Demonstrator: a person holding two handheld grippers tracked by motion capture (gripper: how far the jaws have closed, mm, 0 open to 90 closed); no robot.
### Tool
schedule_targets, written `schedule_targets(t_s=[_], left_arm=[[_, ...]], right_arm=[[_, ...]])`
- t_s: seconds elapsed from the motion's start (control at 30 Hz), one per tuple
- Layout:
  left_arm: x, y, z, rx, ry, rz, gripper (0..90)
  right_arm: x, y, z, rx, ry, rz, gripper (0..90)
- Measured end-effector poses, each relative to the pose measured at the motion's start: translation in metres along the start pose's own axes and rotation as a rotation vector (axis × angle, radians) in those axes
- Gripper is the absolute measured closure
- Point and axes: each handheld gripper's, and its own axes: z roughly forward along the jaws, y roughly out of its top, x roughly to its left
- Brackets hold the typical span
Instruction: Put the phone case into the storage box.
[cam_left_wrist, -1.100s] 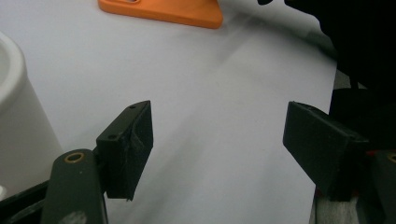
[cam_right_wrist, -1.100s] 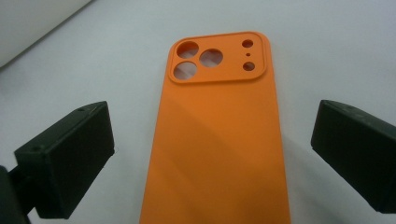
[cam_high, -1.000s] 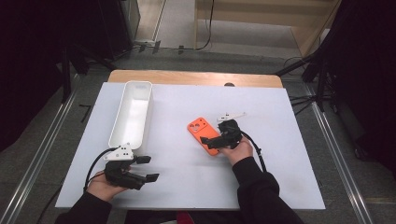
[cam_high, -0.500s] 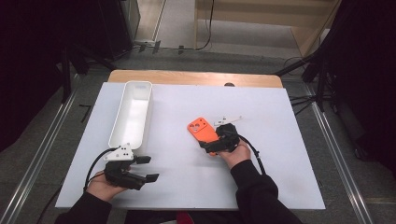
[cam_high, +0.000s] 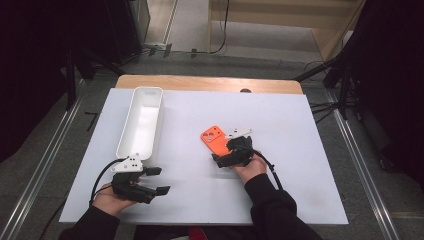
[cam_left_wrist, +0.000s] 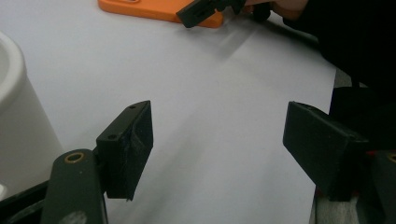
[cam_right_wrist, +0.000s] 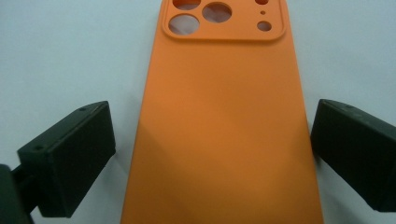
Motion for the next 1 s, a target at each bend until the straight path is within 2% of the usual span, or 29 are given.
schedule_targets(t_s=[0.07, 0.27, 0.5, 1.0], left_arm=[[0.0, 0.0, -0.0001, 0.002, 0.0, 0.001, 24.8], [0.0, 0.0001, 0.0007, 0.003, 0.0, 0.001, 24.8], [-0.0004, 0.0, 0.0015, 0.002, 0.002, 0.0, 24.8], [0.0001, 0.0, 0.0012, 0.001, 0.0, -0.004, 24.8]], right_arm=[[0.002, -0.0004, -0.0001, 0.003, -0.018, -0.009, 2.9], [0.0027, -0.0003, 0.0003, 0.003, -0.025, -0.016, 3.5], [0.0016, -0.0017, -0.0017, -0.015, -0.023, -0.011, 13.5], [0.0014, -0.0019, -0.002, -0.021, -0.021, -0.003, 14.7]])
